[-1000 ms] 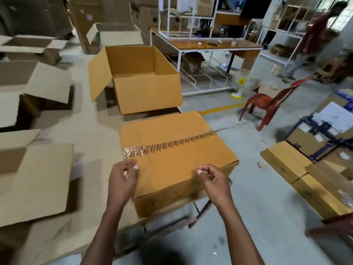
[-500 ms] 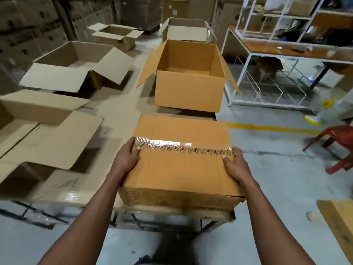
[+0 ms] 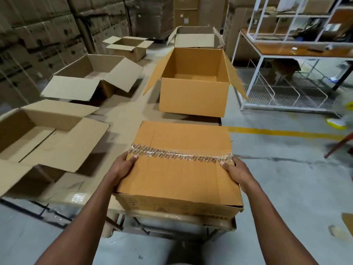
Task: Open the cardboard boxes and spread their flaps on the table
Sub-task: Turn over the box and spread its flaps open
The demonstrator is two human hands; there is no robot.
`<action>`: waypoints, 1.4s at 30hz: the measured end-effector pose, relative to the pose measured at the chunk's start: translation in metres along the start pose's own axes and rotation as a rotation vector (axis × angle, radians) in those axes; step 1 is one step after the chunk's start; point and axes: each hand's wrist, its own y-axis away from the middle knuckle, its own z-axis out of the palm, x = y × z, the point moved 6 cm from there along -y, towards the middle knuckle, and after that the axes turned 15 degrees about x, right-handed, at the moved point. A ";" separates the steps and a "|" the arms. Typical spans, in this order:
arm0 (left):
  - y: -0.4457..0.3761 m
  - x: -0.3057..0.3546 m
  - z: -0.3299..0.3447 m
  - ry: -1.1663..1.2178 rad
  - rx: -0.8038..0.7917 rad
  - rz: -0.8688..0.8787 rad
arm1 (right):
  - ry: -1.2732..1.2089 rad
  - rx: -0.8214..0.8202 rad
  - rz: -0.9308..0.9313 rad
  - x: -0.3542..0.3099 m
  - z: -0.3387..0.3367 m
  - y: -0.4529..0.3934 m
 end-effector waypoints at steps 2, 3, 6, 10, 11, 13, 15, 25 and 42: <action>0.005 0.002 -0.002 0.086 -0.003 0.008 | -0.038 0.011 -0.027 -0.001 -0.005 0.004; 0.006 0.003 -0.004 0.142 0.001 0.001 | -0.055 0.025 -0.049 -0.003 -0.010 0.005; 0.006 0.009 -0.015 0.317 0.036 0.020 | -0.143 0.102 -0.195 -0.024 -0.027 0.007; 0.007 0.025 -0.020 0.482 0.066 0.041 | -0.248 0.182 -0.224 -0.043 -0.044 0.003; 0.007 0.026 -0.019 0.487 0.074 0.042 | -0.231 0.215 -0.211 -0.043 -0.045 0.002; 0.010 0.024 -0.016 0.473 0.071 0.047 | -0.202 0.256 -0.192 -0.041 -0.043 0.004; 0.016 0.017 -0.008 0.445 0.042 0.034 | -0.144 0.254 -0.171 -0.033 -0.037 0.009; 0.037 0.065 -0.032 0.449 -0.002 0.147 | -0.346 0.159 -0.245 -0.065 -0.045 0.029; 0.041 0.114 -0.053 0.549 0.161 -0.086 | -0.420 0.290 -0.075 -0.118 -0.084 0.032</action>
